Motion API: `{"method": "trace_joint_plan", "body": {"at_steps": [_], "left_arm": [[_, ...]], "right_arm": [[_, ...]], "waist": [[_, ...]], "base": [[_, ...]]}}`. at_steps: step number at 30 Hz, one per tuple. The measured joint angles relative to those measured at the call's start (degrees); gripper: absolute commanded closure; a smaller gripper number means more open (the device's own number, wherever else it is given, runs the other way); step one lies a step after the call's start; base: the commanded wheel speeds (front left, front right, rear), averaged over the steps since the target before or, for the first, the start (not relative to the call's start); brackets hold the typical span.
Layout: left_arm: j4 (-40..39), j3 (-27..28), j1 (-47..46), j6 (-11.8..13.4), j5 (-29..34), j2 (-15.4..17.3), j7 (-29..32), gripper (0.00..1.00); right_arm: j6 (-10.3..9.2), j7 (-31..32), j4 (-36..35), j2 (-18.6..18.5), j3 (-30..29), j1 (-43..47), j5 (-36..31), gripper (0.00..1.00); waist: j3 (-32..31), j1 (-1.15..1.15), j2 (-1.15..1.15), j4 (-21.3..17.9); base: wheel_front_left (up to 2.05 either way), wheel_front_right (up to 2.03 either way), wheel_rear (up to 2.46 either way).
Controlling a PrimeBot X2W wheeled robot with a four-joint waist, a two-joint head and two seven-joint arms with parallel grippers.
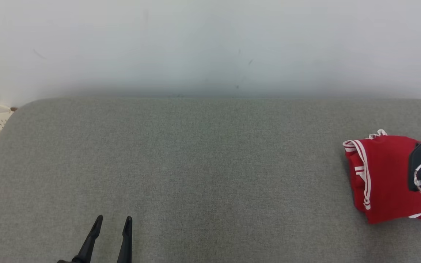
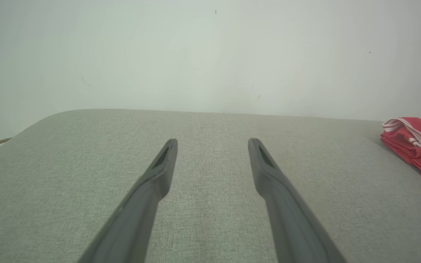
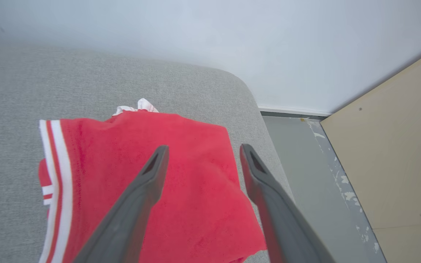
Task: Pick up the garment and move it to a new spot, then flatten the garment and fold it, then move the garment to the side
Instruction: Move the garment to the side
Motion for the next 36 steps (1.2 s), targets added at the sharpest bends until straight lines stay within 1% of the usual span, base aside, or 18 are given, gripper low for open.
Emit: {"method": "trace_joint_plan", "body": {"at_steps": [2, 5, 6, 7, 8, 11, 13, 14, 16, 19, 23, 26, 31, 36], "left_arm": [[0.0, 0.8, 0.3, 0.4, -1.6, -0.8, -0.1, 0.00], [-0.1, 1.5, 1.0, 2.3, -1.6, -1.5, -0.2, 0.00], [0.1, 1.9, 1.0, 2.7, -1.7, -1.6, -0.2, 0.00], [0.1, 1.9, 1.0, 2.7, -1.7, -1.6, -0.2, 0.00], [0.2, 2.2, 1.0, 3.1, -2.1, -1.8, -0.2, 0.00], [1.2, 3.0, 1.1, 3.9, -3.6, -2.5, 0.6, 0.00], [1.4, 4.0, 1.1, 4.8, -4.5, -2.6, 0.6, 0.00], [1.7, 4.6, 1.0, 5.5, -4.7, -2.5, 0.6, 0.00], [2.4, 4.8, 1.0, 6.0, -4.5, -2.4, 0.6, 0.00], [3.4, 5.2, 1.0, 6.4, -4.6, -2.3, 0.6, 0.00], [4.2, 5.5, 1.0, 6.4, -4.7, -2.0, 0.5, 0.00], [4.2, 5.9, 1.1, 5.7, -5.4, -1.9, 0.1, 0.00], [5.3, 6.9, 1.5, 4.2, -5.8, -1.6, -0.2, 0.00], [5.4, 8.3, 3.3, 3.3, -5.9, -1.7, -0.3, 0.00]], "right_arm": [[0.00, -2.0, -2.2, 1.9, 1.3, 1.9, 3.6, 0.00], [0.00, -5.1, -6.4, 3.8, 3.5, 5.3, 9.3, 0.00], [0.00, -5.9, -7.7, 4.0, 4.2, 6.5, 11.1, 0.00], [0.00, -5.9, -7.7, 4.0, 4.2, 6.5, 11.1, 0.00], [0.00, -7.4, -9.0, 4.3, 4.4, 7.6, 13.9, 0.00], [0.00, -11.3, -13.4, 4.6, 6.3, 11.5, 19.6, 0.00], [0.00, -13.8, -16.6, 5.0, 7.5, 14.9, 22.4, 0.00], [0.00, -15.8, -19.5, 5.7, 8.1, 18.7, 24.7, 0.00], [-0.01, -17.8, -22.5, 6.3, 8.9, 22.7, 26.0, 0.00], [-0.01, -20.9, -26.3, 8.2, 9.8, 26.7, 27.1, 0.00], [-0.01, -23.9, -29.0, 11.2, 12.5, 31.0, 28.3, 0.00], [-0.01, -25.8, -29.6, 13.1, 14.8, 33.9, 30.6, 0.00], [-0.01, -28.2, -29.4, 14.2, 16.2, 36.6, 31.2, 0.00], [-0.01, -29.3, -27.4, 14.7, 17.7, 36.9, 30.7, 0.00]], "waist": [[-1.2, 0.00, -0.01, -0.3], [-2.8, 0.00, 0.00, -0.8], [-3.3, -0.01, -0.01, -1.0], [-3.3, -0.01, -0.01, -1.0], [-3.7, -0.01, -0.01, -1.2], [-4.6, 0.00, -0.01, -1.8], [-5.2, 0.00, -0.01, -2.3], [-5.8, 0.00, -0.01, -2.6], [-6.2, -0.01, -0.01, -2.9], [-6.7, 0.00, -0.01, -3.3], [-7.3, 0.00, -0.01, -3.6], [-7.8, 0.00, 0.00, -3.5], [-8.4, 0.00, -0.01, -3.2], [-8.8, 0.00, 0.00, -3.3]], "base": [[0.00, 0.00, 0.00], [0.00, 0.00, 0.00], [0.00, 0.00, 0.00], [0.00, 0.00, 0.00], [0.00, 0.00, 0.00], [0.00, 0.00, 0.00], [0.00, 0.00, 0.00], [0.00, 0.00, 0.00], [0.00, 0.00, 0.00], [0.00, 0.00, 0.00], [0.00, 0.00, 0.00], [0.00, 0.00, 0.00], [0.00, 0.00, 0.00], [0.00, 0.00, 0.00]]}}
